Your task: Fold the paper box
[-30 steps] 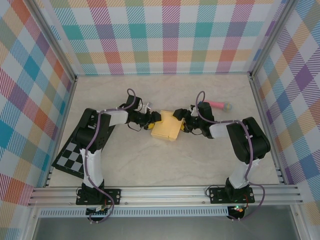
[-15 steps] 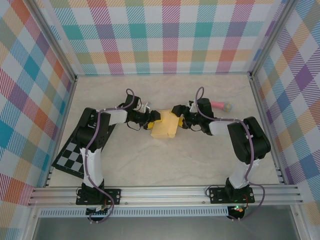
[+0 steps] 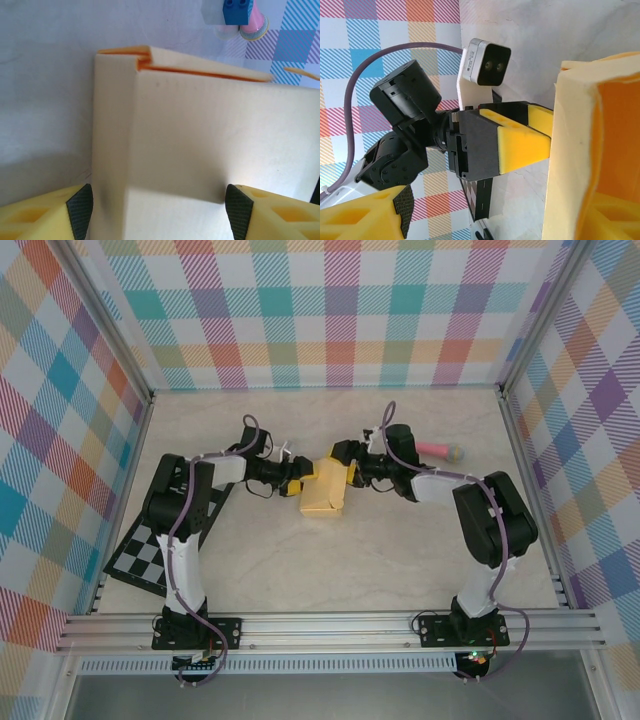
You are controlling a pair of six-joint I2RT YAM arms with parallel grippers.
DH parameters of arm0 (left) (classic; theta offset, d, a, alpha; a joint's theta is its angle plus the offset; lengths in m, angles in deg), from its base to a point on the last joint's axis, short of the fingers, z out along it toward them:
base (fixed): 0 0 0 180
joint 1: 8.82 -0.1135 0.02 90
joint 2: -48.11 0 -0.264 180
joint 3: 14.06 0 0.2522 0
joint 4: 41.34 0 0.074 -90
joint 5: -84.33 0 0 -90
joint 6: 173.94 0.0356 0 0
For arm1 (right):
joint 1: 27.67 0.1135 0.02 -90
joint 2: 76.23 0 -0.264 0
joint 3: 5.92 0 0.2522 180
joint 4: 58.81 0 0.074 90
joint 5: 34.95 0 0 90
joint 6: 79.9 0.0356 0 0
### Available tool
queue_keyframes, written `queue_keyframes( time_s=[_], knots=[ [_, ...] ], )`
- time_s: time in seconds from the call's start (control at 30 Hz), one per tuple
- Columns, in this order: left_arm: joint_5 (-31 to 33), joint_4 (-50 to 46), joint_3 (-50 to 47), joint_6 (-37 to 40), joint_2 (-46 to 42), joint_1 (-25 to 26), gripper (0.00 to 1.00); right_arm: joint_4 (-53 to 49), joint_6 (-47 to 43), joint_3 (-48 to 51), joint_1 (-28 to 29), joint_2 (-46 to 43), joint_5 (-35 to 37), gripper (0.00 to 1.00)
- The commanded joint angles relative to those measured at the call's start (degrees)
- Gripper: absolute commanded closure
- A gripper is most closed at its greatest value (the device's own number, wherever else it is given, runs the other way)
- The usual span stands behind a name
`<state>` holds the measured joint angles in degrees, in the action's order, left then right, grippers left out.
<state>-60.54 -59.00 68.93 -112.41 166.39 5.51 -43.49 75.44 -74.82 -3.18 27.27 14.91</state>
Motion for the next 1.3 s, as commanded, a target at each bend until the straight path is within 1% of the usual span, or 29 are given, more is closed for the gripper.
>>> queue_keyframes(
  time_s=[0.0, 0.13, 0.2, 0.33, 0.5, 0.63, 0.67, 0.8, 0.9, 0.93, 1.03, 1.2, 1.27],
  knots=[
    [8.30, -4.72, -0.69, 2.19, 3.77, -3.29, 0.28, 0.85, -0.62, -2.62, 1.37, 2.03, -1.87, 0.26],
    [8.39, -4.58, -0.74, 2.20, 4.42, -3.52, 0.30, 0.00, -0.61, -3.85, 1.99, 2.87, -1.32, 0.26],
    [9.25, -4.77, -0.94, 2.49, 4.05, -3.49, 0.30, -1.95, -1.72, -3.28, 1.88, 2.10, -0.58, 0.27],
    [11.96, -7.50, -0.59, 4.90, 2.44, -3.21, 0.31, -9.51, -7.19, -0.83, 1.23, -0.84, 1.28, 0.27],
    [15.57, -10.06, -0.63, 7.31, 0.18, -1.82, 0.33, -18.74, -14.02, 1.18, -0.96, -4.01, 3.15, 0.27],
    [16.80, -11.50, -0.04, 8.76, -0.59, -0.72, 0.32, -27.20, -18.87, 1.78, -3.27, -6.89, 5.32, 0.26],
    [17.17, -13.21, 0.26, 9.03, -0.68, -0.58, 0.32, -28.80, -19.82, 1.93, -3.77, -7.13, 5.21, 0.26],
    [19.10, -17.01, 1.92, 11.33, -0.82, 0.36, 0.31, -31.64, -21.22, 2.66, -4.89, -6.32, 4.25, 0.26],
    [20.52, -19.32, 2.78, 13.27, -1.18, 1.68, 0.30, -29.95, -20.34, 3.01, -4.89, -4.32, 2.81, 0.28],
    [21.28, -19.95, 2.82, 13.72, -1.37, 2.24, 0.29, -29.44, -19.96, 2.94, -4.90, -3.58, 2.70, 0.29],
    [23.73, -21.43, 3.04, 14.97, -1.89, 3.54, 0.29, -29.86, -20.21, 2.01, -4.89, -2.11, 3.46, 0.39],
    [26.57, -23.73, 4.19, 16.41, -2.18, 3.78, 0.29, -34.52, -23.60, -0.72, -4.89, 0.46, 5.23, 0.55],
    [27.31, -25.07, 5.34, 17.02, -2.61, 3.78, 0.28, -35.46, -24.39, -1.41, -4.93, 1.94, 5.25, 0.59]
  ],
)
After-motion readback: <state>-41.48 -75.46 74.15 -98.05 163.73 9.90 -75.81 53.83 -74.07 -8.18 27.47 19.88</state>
